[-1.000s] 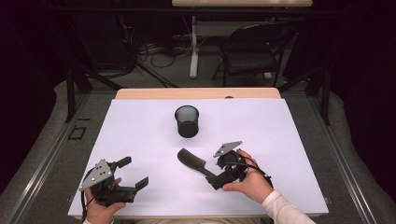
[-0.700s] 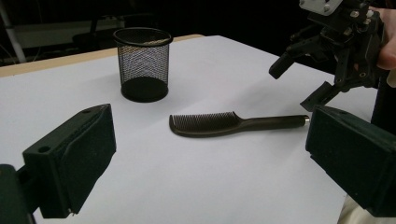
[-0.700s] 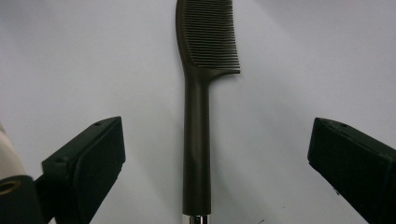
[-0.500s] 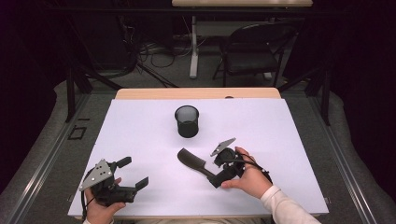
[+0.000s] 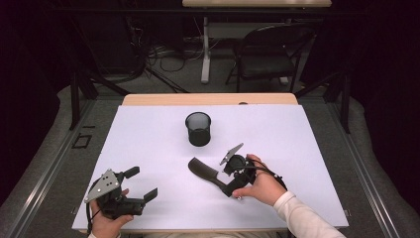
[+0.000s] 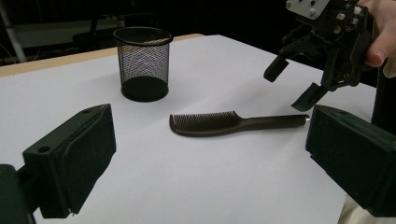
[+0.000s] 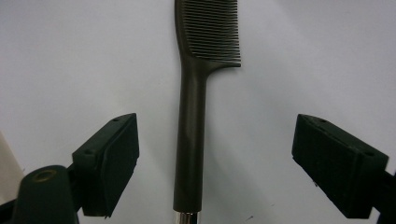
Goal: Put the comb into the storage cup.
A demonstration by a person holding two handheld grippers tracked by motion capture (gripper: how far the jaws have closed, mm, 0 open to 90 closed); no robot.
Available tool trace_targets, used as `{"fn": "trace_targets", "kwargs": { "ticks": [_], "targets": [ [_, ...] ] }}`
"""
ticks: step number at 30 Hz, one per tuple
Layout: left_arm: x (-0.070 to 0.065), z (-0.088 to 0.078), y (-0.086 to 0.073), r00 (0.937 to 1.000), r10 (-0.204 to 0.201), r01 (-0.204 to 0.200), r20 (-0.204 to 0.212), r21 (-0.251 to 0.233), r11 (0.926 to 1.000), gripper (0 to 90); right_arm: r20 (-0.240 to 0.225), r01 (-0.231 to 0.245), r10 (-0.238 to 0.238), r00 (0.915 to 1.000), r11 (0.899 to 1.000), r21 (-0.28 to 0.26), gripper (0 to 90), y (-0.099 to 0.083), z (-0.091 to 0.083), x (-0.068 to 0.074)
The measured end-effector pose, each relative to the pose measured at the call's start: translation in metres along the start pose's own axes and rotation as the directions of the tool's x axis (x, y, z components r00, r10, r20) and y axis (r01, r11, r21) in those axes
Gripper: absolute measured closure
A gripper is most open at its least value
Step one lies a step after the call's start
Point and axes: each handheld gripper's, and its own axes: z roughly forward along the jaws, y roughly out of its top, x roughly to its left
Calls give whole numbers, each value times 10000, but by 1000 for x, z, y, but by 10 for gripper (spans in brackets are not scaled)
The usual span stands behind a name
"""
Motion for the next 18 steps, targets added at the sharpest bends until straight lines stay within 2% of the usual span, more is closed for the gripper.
{"fn": "trace_targets", "kwargs": {
  "ticks": [18],
  "targets": [
    [0,0,0,10000,-20,20,44,3,10000,19,-41,241,-239,9997,9983,525,186,11,7,-1]
  ]
}}
